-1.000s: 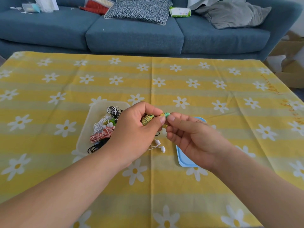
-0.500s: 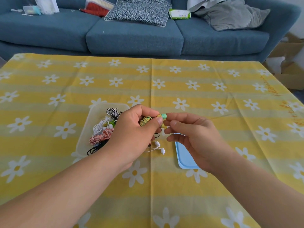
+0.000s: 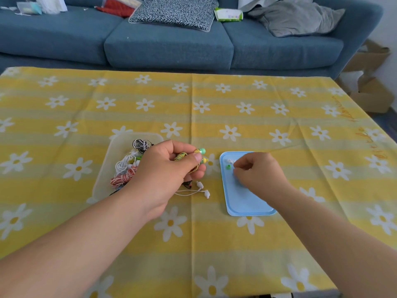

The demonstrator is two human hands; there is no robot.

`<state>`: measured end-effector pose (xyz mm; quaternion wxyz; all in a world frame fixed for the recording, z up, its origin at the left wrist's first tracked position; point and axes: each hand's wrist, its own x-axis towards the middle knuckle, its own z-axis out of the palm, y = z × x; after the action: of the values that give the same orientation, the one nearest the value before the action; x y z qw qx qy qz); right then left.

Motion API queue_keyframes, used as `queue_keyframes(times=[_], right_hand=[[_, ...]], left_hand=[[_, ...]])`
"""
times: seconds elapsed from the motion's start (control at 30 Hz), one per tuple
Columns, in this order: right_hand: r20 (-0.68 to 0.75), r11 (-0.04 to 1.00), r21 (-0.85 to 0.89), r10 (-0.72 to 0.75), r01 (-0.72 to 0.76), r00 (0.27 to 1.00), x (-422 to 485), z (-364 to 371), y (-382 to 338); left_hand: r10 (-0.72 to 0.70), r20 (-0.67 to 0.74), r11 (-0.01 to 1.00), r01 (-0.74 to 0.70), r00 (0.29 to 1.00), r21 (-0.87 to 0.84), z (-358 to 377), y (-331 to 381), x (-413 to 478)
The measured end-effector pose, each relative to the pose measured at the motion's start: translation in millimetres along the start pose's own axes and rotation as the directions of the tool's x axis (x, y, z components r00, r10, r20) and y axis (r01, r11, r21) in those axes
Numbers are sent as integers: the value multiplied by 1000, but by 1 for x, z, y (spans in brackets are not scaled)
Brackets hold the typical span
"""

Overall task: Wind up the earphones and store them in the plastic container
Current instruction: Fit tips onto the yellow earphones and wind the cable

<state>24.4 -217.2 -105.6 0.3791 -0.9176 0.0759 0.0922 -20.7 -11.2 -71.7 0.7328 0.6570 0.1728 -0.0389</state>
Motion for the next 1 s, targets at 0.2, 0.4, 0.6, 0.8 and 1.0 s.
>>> queue_keyframes(times=[0.2, 0.4, 0.6, 0.8, 1.0], right_hand=[[-6, 982, -166, -95, 93, 995, 6, 14, 3], [-93, 988, -133, -92, 79, 991, 7, 16, -1], [17, 882, 469, 38, -42, 999, -5, 1, -31], [379, 505, 818, -110, -277, 919, -20, 0, -42], [423, 476, 818, -115, -324, 899, -22, 0, -40]], left_hand=[[-15, 23, 999, 15, 1000, -36, 1, 1, -2], [-47, 44, 992, 52, 998, -115, -1, 6, -3], [-66, 47, 982, 73, 997, -176, -3, 8, -1], [-44, 46, 986, 50, 998, -159, -2, 8, -1], [-1, 53, 992, 7, 999, -123, -1, 7, -3]])
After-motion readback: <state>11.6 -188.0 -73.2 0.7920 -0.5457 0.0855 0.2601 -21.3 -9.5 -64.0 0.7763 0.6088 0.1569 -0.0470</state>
